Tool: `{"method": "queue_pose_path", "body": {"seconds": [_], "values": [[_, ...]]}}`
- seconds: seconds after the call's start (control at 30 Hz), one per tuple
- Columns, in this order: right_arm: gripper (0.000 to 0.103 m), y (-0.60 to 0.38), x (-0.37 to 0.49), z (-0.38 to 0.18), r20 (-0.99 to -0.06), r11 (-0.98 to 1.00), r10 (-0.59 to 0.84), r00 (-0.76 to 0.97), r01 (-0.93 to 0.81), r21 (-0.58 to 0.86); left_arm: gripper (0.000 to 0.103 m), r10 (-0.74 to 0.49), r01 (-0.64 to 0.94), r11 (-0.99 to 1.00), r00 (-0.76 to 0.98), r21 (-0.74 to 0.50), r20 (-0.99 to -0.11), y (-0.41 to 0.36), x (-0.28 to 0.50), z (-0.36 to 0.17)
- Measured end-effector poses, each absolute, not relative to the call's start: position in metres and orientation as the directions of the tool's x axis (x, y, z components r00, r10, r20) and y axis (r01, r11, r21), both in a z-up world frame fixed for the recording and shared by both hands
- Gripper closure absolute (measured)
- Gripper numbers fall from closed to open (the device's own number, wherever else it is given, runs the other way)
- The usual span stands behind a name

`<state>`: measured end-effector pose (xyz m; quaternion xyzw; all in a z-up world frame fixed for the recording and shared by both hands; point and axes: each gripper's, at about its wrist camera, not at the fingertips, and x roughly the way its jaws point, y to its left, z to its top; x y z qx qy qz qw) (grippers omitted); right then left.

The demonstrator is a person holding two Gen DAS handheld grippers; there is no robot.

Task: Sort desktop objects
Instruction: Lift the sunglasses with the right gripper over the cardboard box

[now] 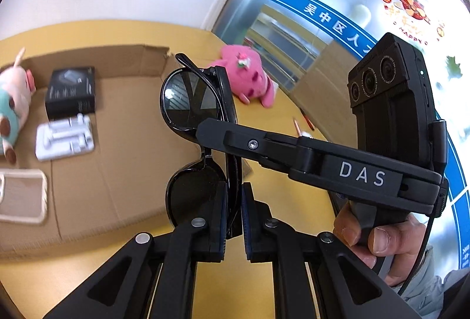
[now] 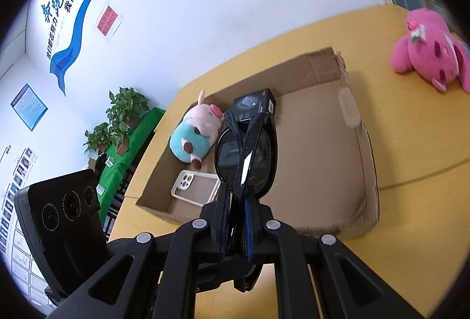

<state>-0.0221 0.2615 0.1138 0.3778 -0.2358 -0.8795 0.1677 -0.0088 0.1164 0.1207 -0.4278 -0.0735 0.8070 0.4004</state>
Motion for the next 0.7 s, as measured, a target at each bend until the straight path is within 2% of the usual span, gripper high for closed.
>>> {"method": "queue_pose_path", "body": {"seconds": [0.43,0.7], "values": [[0.095,0.270,-0.114,0.173,-0.561,-0.855,-0.463,-0.686,0.178,0.487,0.096,0.704,-0.568,-0.689,-0.376,-0.450,-0.602,0.125,-0.109,0.173],[0.095,0.279,-0.205,0.185,-0.606,-0.862,-0.471,-0.642,0.186,0.472,0.096,0.693,-0.525,-0.707,-0.381,-0.474,-0.612,0.132,-0.193,0.179]]}}
